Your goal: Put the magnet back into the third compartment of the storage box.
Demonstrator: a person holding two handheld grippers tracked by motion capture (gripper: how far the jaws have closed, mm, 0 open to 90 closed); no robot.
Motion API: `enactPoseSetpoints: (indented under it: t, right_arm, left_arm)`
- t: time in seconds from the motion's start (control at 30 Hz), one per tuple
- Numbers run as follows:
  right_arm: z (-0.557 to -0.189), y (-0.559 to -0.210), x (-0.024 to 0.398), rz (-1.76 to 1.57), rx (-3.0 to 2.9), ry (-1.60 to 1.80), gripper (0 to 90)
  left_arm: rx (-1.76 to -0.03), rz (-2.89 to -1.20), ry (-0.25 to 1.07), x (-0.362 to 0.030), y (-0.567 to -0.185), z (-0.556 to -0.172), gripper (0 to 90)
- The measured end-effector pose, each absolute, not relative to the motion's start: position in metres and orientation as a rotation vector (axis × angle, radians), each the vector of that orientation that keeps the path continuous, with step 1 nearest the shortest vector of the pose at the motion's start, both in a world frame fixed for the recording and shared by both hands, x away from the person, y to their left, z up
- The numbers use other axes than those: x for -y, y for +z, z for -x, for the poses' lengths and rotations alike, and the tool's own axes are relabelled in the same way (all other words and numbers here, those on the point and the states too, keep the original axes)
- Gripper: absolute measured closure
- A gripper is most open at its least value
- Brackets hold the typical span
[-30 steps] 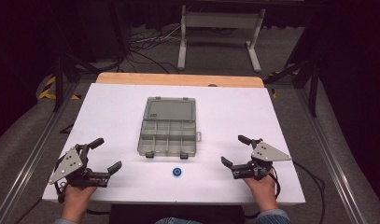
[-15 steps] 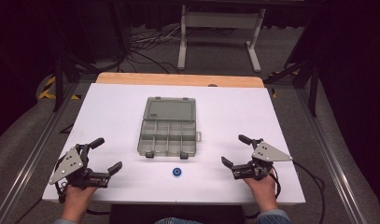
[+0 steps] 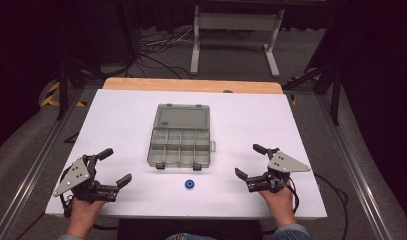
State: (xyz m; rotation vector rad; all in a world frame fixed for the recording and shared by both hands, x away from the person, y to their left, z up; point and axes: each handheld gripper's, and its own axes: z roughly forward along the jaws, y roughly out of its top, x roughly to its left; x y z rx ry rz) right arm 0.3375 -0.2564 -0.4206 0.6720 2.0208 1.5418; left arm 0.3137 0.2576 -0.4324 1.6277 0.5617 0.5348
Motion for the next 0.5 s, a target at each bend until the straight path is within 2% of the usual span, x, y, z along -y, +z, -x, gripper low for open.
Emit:
enactPoseSetpoints:
  t: [0.5]
  right_arm:
    - [-0.347,-0.413,0.219,-0.579,-2.072,1.601,1.0]
  left_arm:
    - [-0.559,-1.632,0.533,-0.257,-0.433,-0.315,0.7]
